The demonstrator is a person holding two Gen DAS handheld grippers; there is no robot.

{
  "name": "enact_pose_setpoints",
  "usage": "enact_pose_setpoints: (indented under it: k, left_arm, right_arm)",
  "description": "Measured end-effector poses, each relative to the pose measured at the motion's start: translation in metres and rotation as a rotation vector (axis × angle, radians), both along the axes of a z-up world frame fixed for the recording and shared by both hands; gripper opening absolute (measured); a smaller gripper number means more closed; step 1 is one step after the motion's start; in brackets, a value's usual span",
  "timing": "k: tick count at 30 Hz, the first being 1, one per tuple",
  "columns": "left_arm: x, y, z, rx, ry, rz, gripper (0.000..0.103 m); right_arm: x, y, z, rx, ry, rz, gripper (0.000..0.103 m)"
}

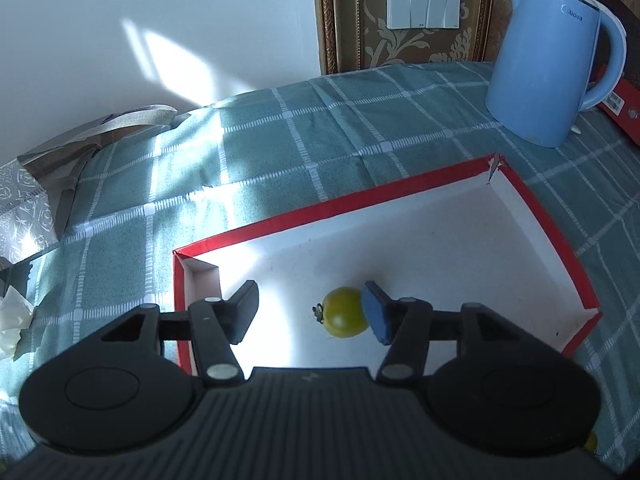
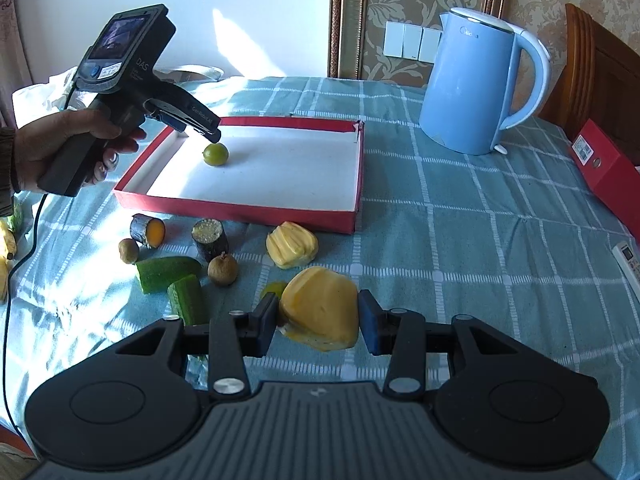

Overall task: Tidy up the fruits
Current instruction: 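Drop the fruit in the red tray with the left gripper while the right grasps the jackfruit chunk, then lower the jackfruit chunk into the red tray and open the right gripper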

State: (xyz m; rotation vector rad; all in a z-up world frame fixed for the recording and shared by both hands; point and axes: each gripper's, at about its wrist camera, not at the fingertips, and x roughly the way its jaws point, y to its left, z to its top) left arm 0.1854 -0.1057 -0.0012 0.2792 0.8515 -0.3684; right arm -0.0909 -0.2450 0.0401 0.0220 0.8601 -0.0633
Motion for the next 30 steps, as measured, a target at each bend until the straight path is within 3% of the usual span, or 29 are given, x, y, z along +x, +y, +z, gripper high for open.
enact_pose_setpoints:
  k: [2, 3, 10, 14, 18, 30]
  left_arm:
    - [-0.013, 0.015, 0.015, -0.041, -0.026, 0.03, 0.074]
    - [-0.022, 0.023, 0.022, -0.062, -0.031, 0.05, 0.077]
    - [-0.107, 0.079, 0.04, -0.137, -0.012, 0.173, 0.077]
    - [-0.146, 0.1, 0.035, -0.113, 0.034, 0.192, 0.077]
    - [-0.172, 0.116, 0.035, -0.05, 0.008, 0.209, 0.078]
    - [-0.195, 0.14, 0.041, 0.002, -0.02, 0.25, 0.085]
  right_arm:
    - [0.013, 0.0, 0.003, 0.004, -0.022, 0.012, 0.041]
    - [0.022, 0.001, 0.004, -0.001, -0.037, 0.022, 0.041]
    - [0.091, 0.004, 0.007, -0.002, -0.099, 0.08, 0.041]
    - [0.137, 0.005, -0.004, 0.0, -0.099, 0.108, 0.041]
    - [0.179, 0.003, -0.028, 0.008, -0.062, 0.105, 0.041]
    - [0.242, -0.013, -0.073, 0.033, 0.042, 0.012, 0.044]
